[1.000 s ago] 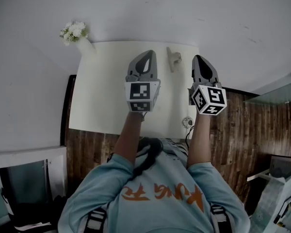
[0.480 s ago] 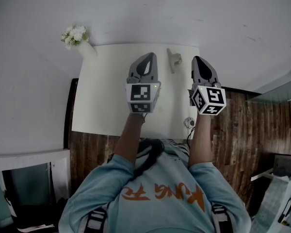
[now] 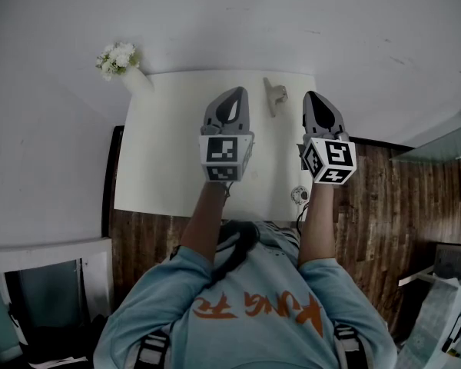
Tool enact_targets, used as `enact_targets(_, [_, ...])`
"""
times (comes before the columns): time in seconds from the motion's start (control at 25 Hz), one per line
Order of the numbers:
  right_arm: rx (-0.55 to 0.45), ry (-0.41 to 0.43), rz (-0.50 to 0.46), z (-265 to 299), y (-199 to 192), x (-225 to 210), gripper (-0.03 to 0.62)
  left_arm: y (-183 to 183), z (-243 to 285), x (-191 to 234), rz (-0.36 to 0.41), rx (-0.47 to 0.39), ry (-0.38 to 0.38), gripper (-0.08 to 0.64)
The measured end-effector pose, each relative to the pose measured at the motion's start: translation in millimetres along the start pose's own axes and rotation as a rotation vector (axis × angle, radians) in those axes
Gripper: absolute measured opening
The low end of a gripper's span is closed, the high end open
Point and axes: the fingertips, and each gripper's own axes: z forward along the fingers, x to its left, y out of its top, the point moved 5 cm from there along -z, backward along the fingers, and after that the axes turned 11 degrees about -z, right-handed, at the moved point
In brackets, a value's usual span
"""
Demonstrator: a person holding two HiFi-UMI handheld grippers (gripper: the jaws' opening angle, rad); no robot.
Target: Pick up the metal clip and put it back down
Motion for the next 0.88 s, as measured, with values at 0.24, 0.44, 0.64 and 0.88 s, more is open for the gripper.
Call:
enact_targets(0.24, [0.003, 0.001, -0.001, -0.9, -1.2, -0.7, 0.012, -0.9, 0.3, -3.6, -0.001, 0.018, -0.003, 0.017])
enact_targets(0.44, [0.004, -0.004, 0.000, -2.0, -3.4, -4.3, 0.012, -2.6, 2.4, -6.1, -0.007, 0.014, -0.007, 0.017])
enact_targets(0.64, [0.007, -0.007, 0.001, -1.9, -4.9, -7.9, 0.012, -4.8, 5.4, -7.5, -0.001, 0.014, -0.010, 0.017])
enact_targets(0.88, [0.010, -0.008, 0.000, -0.4, -6.3, -10.2, 0.014, -5.2, 8.3, -9.1, -0.007, 0.015, -0.016, 0.017])
